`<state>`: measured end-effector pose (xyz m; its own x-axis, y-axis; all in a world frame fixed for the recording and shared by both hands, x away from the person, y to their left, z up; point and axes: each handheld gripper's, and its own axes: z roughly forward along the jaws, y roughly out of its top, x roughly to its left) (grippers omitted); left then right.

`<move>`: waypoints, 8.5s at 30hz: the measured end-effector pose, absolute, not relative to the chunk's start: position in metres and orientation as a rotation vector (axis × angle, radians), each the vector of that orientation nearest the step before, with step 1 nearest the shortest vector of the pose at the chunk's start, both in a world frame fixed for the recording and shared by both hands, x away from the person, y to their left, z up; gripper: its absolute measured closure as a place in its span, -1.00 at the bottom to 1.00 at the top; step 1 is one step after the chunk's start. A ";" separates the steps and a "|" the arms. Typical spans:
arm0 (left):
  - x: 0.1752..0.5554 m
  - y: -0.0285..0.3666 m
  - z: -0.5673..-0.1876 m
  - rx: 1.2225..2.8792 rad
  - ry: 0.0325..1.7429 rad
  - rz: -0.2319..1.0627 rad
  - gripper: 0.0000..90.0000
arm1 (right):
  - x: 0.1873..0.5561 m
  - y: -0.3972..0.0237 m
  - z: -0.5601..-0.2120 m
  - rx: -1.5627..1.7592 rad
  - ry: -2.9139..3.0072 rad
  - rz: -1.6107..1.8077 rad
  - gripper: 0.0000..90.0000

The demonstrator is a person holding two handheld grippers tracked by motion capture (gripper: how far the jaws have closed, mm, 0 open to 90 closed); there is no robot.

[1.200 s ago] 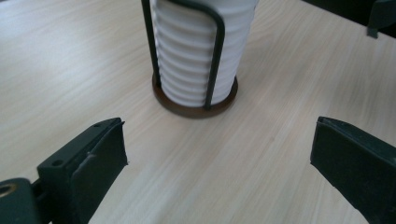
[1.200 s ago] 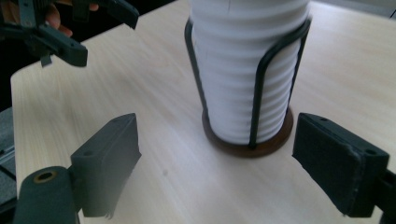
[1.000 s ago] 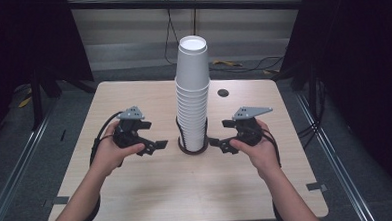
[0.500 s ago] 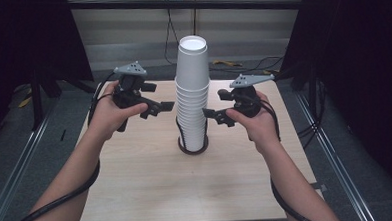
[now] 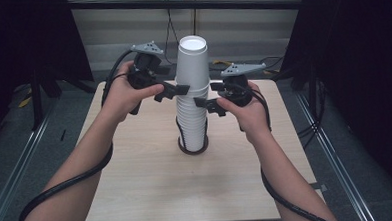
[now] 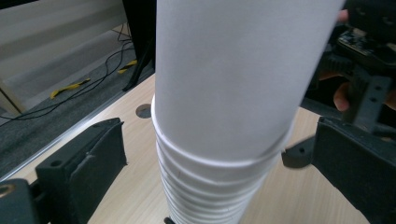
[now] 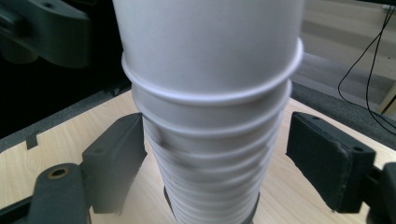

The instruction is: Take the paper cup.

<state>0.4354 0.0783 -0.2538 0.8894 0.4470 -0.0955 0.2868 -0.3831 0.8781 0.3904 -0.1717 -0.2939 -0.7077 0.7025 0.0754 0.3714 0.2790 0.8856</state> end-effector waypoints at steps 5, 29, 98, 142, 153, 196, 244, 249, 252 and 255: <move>0.440 0.065 -0.258 2.002 0.506 0.173 -0.94 | 0.391 -0.165 -0.296 0.957 2.224 1.388 -0.56; 0.449 0.045 -0.265 2.000 0.530 0.150 -0.89 | 0.392 -0.164 -0.296 0.936 2.218 1.370 -0.54; 0.447 0.052 -0.213 1.907 0.584 0.173 -0.75 | 0.389 -0.163 -0.304 0.939 2.168 1.405 -0.58; 0.439 0.064 -0.186 1.901 0.564 0.195 -0.75 | 0.386 -0.172 -0.324 0.961 2.194 1.397 -0.58; 0.437 0.068 -0.185 1.900 0.570 0.189 -0.75 | 0.385 -0.178 -0.331 0.981 2.201 1.387 -0.58; 0.416 0.119 -0.188 1.893 0.578 0.203 -0.75 | 0.381 -0.187 -0.339 0.994 2.213 1.357 -0.59; 0.382 0.155 -0.263 1.988 0.590 0.142 -0.75 | 0.375 -0.201 -0.360 1.005 2.264 1.348 -0.60; 0.383 0.155 -0.270 2.005 0.598 0.137 -0.75 | 0.372 -0.202 -0.363 1.002 2.271 1.340 -0.60; 0.383 0.154 -0.273 2.009 0.599 0.130 -0.75 | 0.371 -0.204 -0.365 1.004 2.277 1.334 -0.60; 0.383 0.153 -0.279 2.017 0.603 0.124 -0.75 | 0.370 -0.208 -0.367 1.006 2.277 1.327 -0.60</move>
